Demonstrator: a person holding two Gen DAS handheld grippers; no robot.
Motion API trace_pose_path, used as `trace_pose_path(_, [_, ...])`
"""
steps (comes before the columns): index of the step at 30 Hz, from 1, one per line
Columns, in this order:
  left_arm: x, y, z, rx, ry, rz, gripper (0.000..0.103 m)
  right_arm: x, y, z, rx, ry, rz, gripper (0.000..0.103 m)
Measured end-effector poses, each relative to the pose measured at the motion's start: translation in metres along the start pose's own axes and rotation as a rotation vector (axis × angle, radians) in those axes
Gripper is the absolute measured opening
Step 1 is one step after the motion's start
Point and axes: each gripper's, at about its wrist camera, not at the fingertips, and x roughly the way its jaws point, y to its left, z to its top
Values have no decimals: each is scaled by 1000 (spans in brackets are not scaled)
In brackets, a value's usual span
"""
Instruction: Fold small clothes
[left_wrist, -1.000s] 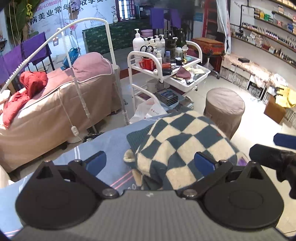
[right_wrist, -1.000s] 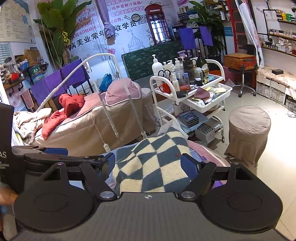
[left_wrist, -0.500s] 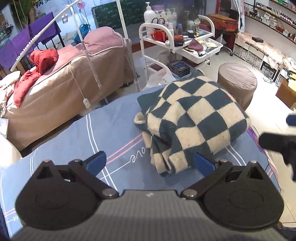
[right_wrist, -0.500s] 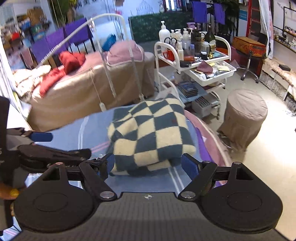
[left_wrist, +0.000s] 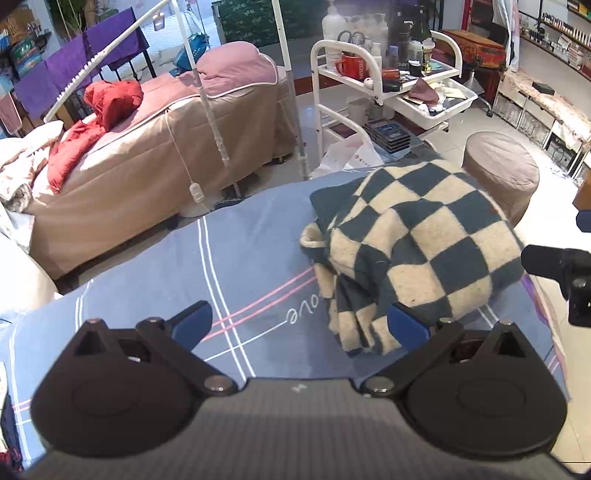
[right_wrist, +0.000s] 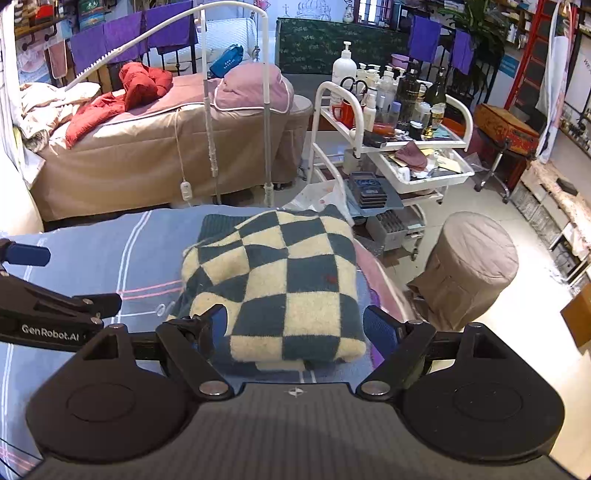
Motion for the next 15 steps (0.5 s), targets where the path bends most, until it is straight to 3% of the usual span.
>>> trace_pose_path(10, [2,-6,-2,20,-5,31,103,4,-3,2,16,13,8,103])
trace_pose_path(15, [-3,0,-4,-30,-47,-27,100,5,-3,0,35,22,16,103])
